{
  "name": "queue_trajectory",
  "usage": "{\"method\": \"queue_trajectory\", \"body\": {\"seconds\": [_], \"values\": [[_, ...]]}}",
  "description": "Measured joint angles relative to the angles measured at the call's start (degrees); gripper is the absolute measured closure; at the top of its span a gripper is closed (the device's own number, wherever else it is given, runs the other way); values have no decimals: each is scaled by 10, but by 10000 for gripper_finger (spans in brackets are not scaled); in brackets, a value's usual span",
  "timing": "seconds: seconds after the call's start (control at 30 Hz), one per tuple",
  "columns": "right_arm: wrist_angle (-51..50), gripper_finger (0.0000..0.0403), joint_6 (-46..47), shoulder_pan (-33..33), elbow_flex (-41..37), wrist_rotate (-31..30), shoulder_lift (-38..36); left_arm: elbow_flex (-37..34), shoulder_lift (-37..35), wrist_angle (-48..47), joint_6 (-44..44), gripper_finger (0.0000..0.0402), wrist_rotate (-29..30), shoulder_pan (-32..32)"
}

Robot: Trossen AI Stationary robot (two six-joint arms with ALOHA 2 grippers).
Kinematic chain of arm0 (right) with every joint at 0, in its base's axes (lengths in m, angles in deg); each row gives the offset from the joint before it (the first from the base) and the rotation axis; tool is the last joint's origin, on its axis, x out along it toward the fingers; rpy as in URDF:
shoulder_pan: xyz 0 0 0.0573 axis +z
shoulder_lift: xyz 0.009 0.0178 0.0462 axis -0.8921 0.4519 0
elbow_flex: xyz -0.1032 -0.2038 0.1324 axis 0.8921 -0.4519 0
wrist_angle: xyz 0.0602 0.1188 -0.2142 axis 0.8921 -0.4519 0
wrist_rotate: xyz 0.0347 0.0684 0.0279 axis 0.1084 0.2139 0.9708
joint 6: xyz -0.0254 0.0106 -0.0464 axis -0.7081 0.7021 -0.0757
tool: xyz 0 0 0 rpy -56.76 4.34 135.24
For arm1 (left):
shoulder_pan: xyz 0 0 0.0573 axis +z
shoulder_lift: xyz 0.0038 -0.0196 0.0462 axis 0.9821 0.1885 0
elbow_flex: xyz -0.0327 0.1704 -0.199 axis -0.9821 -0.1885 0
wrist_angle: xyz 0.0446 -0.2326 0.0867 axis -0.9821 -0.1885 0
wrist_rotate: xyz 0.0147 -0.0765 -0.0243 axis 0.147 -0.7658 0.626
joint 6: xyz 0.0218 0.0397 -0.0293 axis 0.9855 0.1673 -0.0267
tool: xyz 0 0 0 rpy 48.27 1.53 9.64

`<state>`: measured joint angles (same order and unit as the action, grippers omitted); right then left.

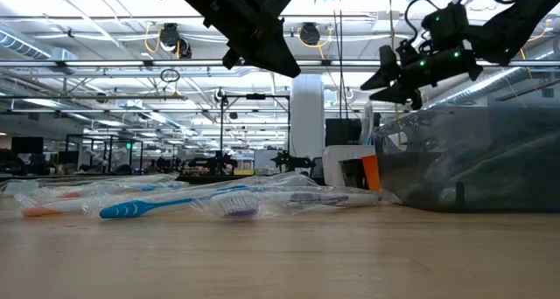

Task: Pick & Place Toothbrushes
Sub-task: Put the blue toothbrush into the white bin, then put the green toothbrush into the gray bin

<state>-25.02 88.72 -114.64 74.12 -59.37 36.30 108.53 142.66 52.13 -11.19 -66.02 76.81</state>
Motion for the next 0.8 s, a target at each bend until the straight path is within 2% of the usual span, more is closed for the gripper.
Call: {"method": "queue_trajectory", "body": {"seconds": [0.3, 0.5, 0.7, 0.8], "values": [[-85, 209, -21, 3, 0, -2, -69, 0, 0, 0, 2, 371, 0, 0], [-106, 209, -19, 10, 0, 0, -84, 0, 0, -9, 3, 371, -2, 0], [-124, 211, -36, 45, 0, 0, -87, 0, 0, -50, 31, 371, -75, 0], [-125, 211, -45, 66, 0, 0, -87, 0, 0, -78, 6, 371, -99, 0]]}}
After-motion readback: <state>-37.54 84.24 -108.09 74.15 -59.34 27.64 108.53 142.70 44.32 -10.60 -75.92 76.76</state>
